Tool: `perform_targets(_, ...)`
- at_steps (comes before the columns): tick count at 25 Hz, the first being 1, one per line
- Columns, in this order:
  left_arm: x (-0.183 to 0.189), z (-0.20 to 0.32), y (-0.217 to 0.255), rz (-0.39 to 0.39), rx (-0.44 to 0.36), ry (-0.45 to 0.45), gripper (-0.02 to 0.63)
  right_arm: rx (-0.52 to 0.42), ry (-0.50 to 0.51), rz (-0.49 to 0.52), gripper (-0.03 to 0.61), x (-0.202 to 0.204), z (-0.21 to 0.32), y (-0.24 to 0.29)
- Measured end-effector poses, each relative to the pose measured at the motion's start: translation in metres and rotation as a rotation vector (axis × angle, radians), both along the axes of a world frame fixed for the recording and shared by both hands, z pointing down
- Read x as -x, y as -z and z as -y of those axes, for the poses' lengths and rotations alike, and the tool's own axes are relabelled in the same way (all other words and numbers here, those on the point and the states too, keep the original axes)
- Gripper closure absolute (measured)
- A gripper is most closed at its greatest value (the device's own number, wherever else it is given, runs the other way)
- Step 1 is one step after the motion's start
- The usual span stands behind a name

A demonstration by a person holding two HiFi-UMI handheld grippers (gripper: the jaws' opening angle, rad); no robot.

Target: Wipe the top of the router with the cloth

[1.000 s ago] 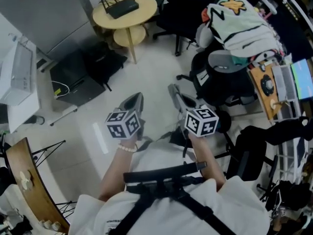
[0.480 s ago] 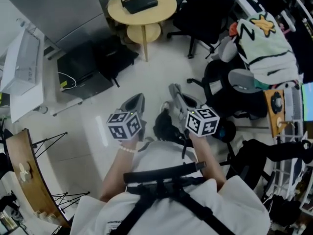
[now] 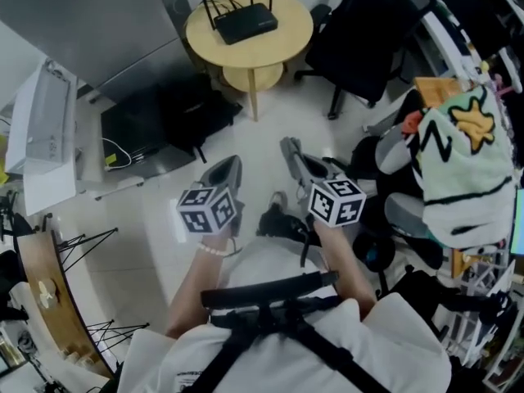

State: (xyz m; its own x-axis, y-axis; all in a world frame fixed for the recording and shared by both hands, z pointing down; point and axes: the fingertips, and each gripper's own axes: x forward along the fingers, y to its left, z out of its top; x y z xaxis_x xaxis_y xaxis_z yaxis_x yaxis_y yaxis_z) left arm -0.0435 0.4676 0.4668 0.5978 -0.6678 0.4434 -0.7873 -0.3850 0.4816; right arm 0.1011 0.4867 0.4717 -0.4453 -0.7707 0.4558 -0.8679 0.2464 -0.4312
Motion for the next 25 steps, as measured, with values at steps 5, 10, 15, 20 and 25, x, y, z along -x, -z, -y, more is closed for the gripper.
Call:
perform_targets(5, -0.024, 0.050, 0.009, 0.034, -0.021, 0.033, 0.617, -0.013, 0.019, 0.024, 0.541, -0.031, 0.061, 0.002)
perform_targets(10, -0.029, 0.079, 0.011, 0.054, -0.020, 0.070, 0.617, -0.030, 0.055, 0.040, 0.541, -0.035, 0.101, 0.006)
perform_targets(15, -0.033, 0.104, 0.002, 0.062, -0.008, 0.078, 0.617, 0.009, 0.043, 0.055, 0.541, -0.044, 0.124, -0.014)
perform_targets(20, -0.033, 0.141, -0.012, 0.058, 0.010, 0.057, 0.617, 0.010, 0.022, 0.049, 0.541, -0.045, 0.159, -0.022)
perform_targets(25, -0.048, 0.203, -0.025, 0.039, 0.016, -0.008, 0.617, 0.005, -0.040, 0.026, 0.541, -0.061, 0.204, -0.025)
